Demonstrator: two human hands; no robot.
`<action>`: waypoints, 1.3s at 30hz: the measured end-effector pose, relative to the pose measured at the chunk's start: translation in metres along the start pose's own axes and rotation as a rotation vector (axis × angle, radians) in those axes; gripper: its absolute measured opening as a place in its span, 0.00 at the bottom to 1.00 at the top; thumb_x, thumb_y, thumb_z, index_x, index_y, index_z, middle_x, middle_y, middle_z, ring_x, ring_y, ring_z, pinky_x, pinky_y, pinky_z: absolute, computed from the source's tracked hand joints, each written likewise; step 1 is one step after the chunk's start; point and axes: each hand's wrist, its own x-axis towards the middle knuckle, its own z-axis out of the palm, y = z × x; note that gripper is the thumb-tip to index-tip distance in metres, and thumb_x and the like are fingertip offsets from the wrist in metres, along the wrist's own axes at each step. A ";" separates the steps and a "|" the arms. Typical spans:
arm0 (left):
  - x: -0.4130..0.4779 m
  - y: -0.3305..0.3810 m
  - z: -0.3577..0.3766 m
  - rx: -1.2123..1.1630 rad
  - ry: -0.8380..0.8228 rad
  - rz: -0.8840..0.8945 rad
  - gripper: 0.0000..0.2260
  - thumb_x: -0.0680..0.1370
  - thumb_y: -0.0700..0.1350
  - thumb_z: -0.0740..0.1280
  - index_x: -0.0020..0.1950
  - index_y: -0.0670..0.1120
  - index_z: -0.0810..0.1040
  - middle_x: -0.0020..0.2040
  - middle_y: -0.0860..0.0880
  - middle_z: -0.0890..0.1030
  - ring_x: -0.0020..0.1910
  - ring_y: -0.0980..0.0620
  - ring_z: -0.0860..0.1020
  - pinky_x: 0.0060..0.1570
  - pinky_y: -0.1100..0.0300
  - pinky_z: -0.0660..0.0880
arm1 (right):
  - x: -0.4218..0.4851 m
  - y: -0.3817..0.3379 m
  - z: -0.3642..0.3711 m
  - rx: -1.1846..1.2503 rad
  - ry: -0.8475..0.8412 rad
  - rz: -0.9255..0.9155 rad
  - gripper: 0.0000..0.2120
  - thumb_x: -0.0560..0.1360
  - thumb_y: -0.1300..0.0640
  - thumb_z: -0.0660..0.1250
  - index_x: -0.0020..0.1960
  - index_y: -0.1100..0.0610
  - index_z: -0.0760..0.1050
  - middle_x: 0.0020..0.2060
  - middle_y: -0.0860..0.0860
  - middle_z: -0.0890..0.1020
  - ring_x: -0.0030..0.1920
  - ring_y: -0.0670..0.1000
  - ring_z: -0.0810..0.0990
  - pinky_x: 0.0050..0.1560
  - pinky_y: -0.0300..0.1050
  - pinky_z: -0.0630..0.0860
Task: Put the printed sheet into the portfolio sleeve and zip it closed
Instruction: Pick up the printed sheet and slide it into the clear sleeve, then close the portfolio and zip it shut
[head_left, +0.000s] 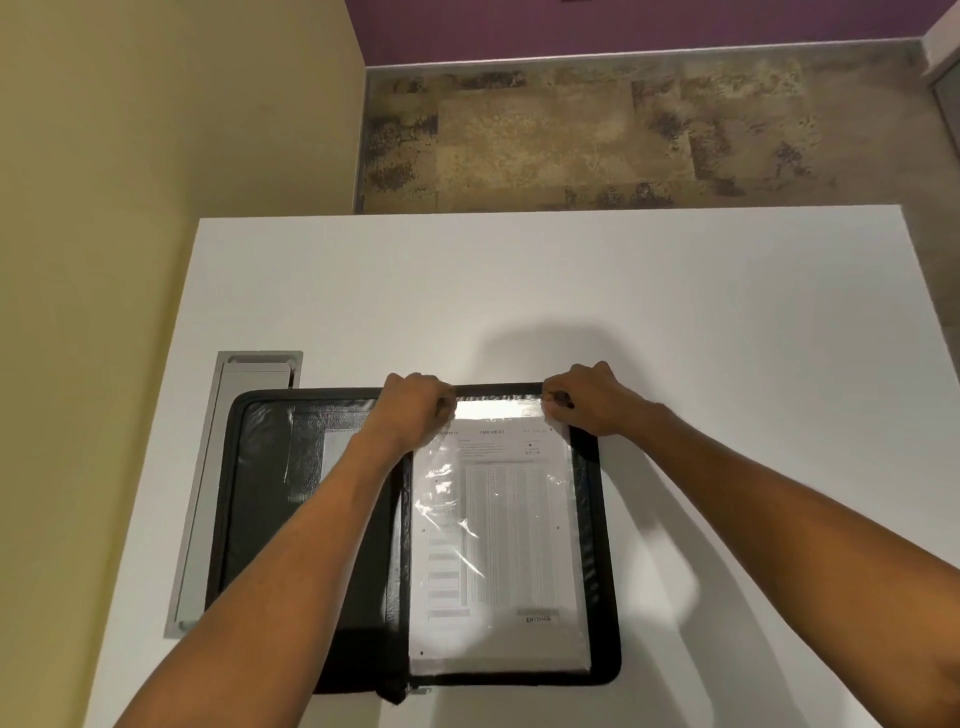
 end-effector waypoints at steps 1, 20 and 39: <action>0.001 0.000 0.000 -0.003 -0.007 -0.003 0.08 0.81 0.46 0.65 0.46 0.53 0.83 0.43 0.56 0.86 0.46 0.52 0.83 0.51 0.53 0.68 | 0.000 0.000 -0.002 -0.034 -0.020 -0.004 0.08 0.83 0.52 0.63 0.50 0.53 0.79 0.38 0.44 0.77 0.47 0.51 0.77 0.61 0.50 0.63; -0.016 0.002 0.017 -0.207 0.075 0.090 0.03 0.80 0.48 0.70 0.54 0.53 0.82 0.51 0.55 0.79 0.48 0.53 0.79 0.43 0.54 0.76 | -0.010 0.004 0.003 0.070 0.146 0.327 0.08 0.76 0.59 0.75 0.40 0.58 0.79 0.44 0.51 0.79 0.48 0.56 0.82 0.49 0.45 0.75; -0.124 -0.100 0.008 -0.158 0.340 -0.744 0.28 0.83 0.52 0.66 0.81 0.44 0.65 0.79 0.34 0.65 0.78 0.32 0.63 0.75 0.32 0.60 | -0.118 -0.094 0.131 0.225 0.455 0.405 0.36 0.82 0.51 0.64 0.84 0.57 0.52 0.84 0.52 0.55 0.83 0.50 0.53 0.83 0.48 0.51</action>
